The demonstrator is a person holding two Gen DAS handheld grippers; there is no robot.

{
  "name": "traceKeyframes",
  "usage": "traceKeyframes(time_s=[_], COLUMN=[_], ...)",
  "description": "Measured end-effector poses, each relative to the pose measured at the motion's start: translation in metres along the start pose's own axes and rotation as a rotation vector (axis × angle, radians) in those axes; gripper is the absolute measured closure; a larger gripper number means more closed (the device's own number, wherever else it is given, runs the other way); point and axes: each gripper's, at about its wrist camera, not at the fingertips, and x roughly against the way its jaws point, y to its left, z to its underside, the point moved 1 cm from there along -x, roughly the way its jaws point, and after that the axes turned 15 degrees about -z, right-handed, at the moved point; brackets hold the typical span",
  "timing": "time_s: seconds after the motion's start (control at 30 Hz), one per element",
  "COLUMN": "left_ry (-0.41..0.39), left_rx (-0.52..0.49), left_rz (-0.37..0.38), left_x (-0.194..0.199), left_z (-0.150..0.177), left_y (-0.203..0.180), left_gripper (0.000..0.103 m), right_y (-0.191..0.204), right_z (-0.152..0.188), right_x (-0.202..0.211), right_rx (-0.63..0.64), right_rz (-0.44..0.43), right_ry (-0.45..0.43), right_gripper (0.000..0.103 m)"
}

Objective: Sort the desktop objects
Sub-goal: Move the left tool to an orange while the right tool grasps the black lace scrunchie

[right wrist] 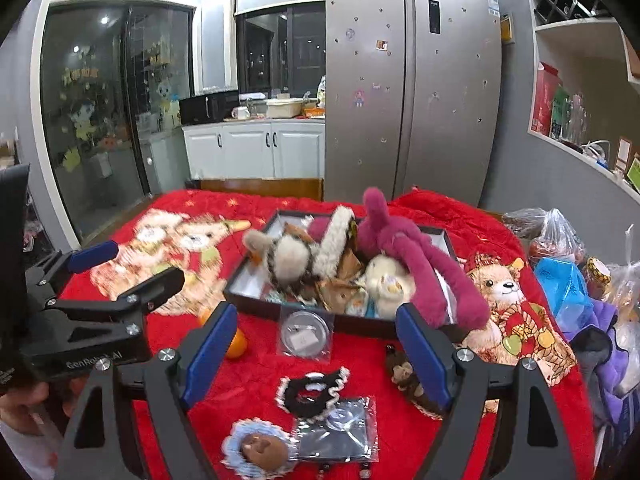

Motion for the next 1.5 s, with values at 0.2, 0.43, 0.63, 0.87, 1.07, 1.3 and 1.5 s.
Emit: traceKeyframes(time_s=[0.2, 0.43, 0.63, 0.87, 1.07, 1.3, 1.5], left_ry=[0.081, 0.087, 0.150, 0.217, 0.291, 0.289, 0.287], left_rx=[-0.009, -0.084, -0.113, -0.122, -0.105, -0.113, -0.109], left_rz=[0.055, 0.008, 0.021, 0.062, 0.056, 0.031, 0.034], left_x=[-0.033, -0.048, -0.066, -0.081, -0.091, -0.090, -0.087], left_z=[0.028, 0.034, 0.038, 0.040, 0.047, 0.048, 0.049], left_y=[-0.015, -0.031, -0.038, -0.046, -0.045, -0.044, -0.044], left_gripper=[0.001, 0.001, 0.001, 0.013, 0.041, 0.083, 0.098], right_y=[-0.015, -0.034, -0.045, -0.054, -0.052, -0.050, -0.046], right_z=[0.032, 0.057, 0.064, 0.074, 0.077, 0.081, 0.080], right_x=[-0.034, -0.058, -0.066, -0.078, -0.083, -0.092, -0.090], right_rx=[-0.069, -0.124, -0.170, -0.244, -0.243, -0.229, -0.219], right_rz=[-0.005, 0.003, 0.003, -0.034, -0.044, -0.054, -0.067], right_ry=[0.018, 0.102, 0.129, 0.174, 0.195, 0.251, 0.250], right_gripper=[0.019, 0.019, 0.019, 0.019, 0.034, 0.087, 0.091])
